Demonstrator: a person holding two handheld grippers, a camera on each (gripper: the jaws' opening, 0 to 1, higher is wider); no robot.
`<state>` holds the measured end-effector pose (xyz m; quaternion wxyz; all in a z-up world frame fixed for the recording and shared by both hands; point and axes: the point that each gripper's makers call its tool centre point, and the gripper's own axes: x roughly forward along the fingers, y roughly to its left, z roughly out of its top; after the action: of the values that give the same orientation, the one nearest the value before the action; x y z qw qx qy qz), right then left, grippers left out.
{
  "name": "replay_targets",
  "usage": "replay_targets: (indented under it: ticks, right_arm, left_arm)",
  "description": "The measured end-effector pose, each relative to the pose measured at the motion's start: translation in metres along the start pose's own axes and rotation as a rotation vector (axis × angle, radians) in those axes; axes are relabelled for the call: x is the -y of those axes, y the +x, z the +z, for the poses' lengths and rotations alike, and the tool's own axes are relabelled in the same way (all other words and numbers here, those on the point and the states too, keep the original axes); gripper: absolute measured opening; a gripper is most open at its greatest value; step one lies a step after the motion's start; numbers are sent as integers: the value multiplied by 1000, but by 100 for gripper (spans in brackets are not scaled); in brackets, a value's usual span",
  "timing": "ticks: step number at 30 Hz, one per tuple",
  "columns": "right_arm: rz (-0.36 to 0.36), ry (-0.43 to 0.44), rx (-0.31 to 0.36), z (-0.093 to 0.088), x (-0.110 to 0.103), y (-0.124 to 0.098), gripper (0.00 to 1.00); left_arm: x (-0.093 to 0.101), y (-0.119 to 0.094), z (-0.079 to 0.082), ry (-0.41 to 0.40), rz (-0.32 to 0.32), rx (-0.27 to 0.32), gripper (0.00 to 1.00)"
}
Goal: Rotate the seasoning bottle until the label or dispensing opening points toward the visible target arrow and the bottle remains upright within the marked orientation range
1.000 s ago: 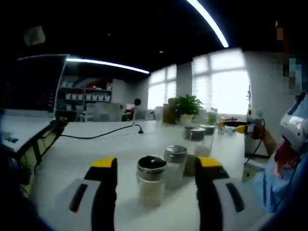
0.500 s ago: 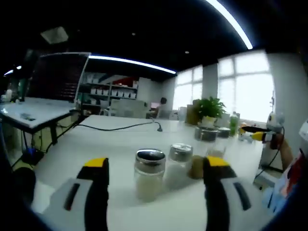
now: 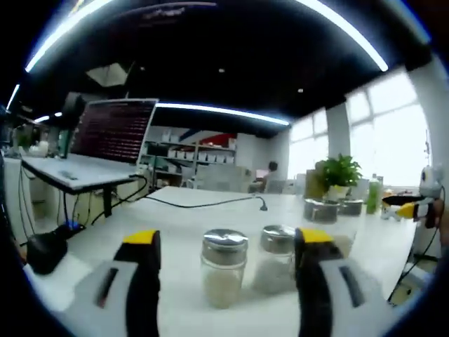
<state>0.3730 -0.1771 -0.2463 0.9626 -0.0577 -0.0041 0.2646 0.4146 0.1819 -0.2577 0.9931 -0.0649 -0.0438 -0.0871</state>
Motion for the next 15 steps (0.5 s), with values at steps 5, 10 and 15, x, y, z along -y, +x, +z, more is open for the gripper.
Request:
replay_targets:
  ticks: [5, 10, 15]
  right_arm:
    - [3, -2, 10, 3, 0, 1, 83]
    - [9, 11, -3, -2, -1, 3, 83]
    - [3, 10, 1, 0, 0, 4, 83]
  left_arm:
    - [-4, 4, -7, 40, 41, -15, 72]
    - [-8, 9, -3, 41, 81, 36, 66]
    - [-7, 13, -2, 72, 90, 46, 63]
